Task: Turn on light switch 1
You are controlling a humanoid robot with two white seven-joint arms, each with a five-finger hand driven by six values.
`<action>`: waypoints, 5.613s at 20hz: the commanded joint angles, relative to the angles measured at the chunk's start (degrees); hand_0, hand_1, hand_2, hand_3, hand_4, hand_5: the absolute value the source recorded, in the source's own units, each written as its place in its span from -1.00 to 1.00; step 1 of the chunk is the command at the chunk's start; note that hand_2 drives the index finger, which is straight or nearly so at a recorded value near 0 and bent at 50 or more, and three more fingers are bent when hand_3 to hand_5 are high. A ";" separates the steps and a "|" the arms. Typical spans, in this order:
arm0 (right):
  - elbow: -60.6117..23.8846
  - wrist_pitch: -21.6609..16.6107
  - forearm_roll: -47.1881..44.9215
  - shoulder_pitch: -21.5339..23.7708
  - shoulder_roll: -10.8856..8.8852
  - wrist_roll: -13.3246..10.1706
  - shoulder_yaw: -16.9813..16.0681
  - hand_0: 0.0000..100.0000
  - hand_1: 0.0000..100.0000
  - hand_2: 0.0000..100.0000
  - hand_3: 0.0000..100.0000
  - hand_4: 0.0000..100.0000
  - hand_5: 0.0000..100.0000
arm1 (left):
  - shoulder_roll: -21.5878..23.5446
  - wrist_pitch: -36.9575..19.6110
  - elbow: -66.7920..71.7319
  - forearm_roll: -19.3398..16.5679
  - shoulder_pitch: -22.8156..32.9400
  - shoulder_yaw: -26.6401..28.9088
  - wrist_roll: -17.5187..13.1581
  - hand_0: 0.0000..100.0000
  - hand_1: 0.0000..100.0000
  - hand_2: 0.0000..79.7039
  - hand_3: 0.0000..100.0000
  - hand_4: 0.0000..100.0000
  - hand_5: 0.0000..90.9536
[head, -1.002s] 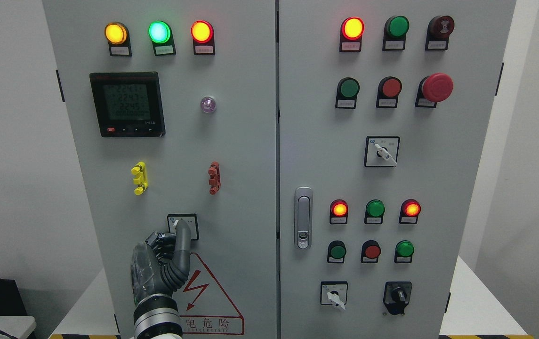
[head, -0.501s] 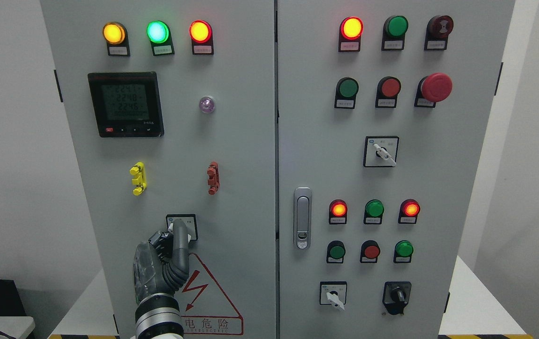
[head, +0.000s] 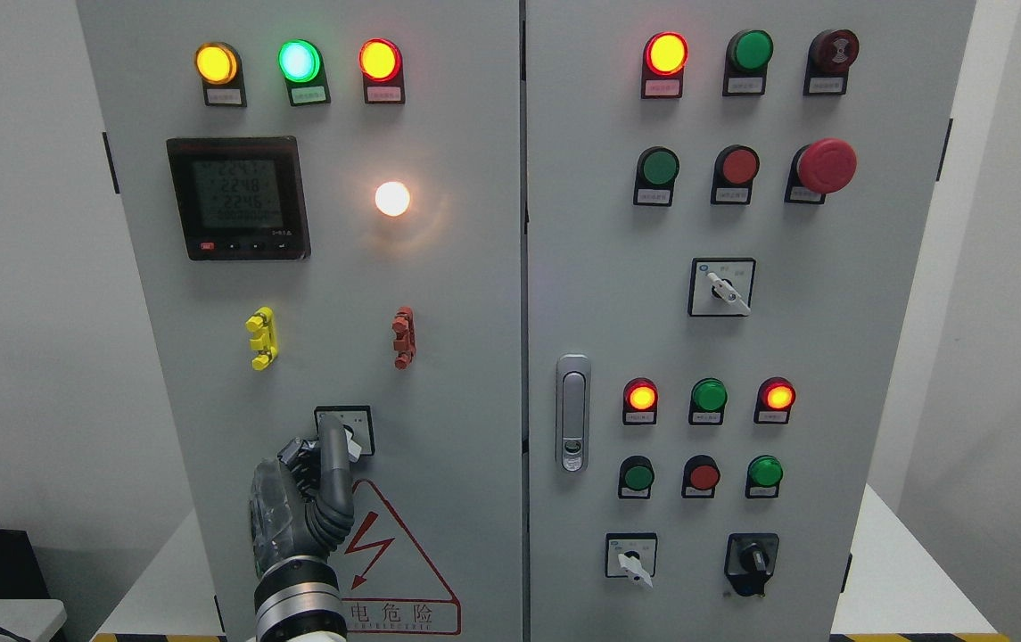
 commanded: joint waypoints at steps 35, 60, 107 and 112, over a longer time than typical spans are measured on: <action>0.00 -0.04 -0.97 0.00 0.00 -0.02 0.00 -0.76 -0.22 -1.00 -1.00 -1.00 -1.00 | 0.00 0.05 0.03 0.00 0.01 0.01 0.03 -0.48 -0.49 0.43 0.64 0.61 0.67; 0.00 -0.04 -0.97 0.00 0.00 -0.02 0.00 -0.76 -0.22 -1.00 -1.00 -1.00 -1.00 | 0.00 0.05 0.03 0.00 0.01 0.01 0.03 -0.54 -0.47 0.44 0.64 0.61 0.66; 0.00 -0.04 -0.97 0.00 0.00 -0.02 0.00 -0.76 -0.22 -1.00 -1.00 -1.00 -1.00 | 0.00 0.05 0.03 0.00 0.01 0.01 0.03 -0.61 -0.50 0.41 0.62 0.60 0.61; 0.00 -0.04 -0.97 0.00 0.00 -0.02 0.00 -0.76 -0.22 -1.00 -1.00 -1.00 -1.00 | 0.00 0.05 0.03 0.00 0.01 0.01 0.03 -0.69 -0.51 0.48 0.62 0.60 0.61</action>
